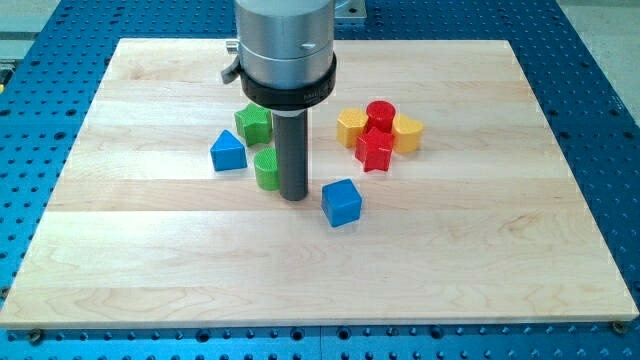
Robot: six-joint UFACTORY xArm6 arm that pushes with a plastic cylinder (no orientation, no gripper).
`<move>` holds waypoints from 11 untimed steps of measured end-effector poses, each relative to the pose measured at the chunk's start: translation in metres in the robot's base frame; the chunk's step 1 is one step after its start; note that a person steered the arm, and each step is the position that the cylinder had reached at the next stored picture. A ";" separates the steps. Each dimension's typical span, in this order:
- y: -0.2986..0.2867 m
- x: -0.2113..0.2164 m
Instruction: Move the cube towards the green circle
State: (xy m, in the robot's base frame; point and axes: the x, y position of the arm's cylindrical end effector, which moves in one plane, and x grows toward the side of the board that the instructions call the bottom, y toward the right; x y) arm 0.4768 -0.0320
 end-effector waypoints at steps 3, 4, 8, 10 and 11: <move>0.013 0.087; 0.060 0.129; 0.080 0.011; 0.051 0.000; 0.072 0.020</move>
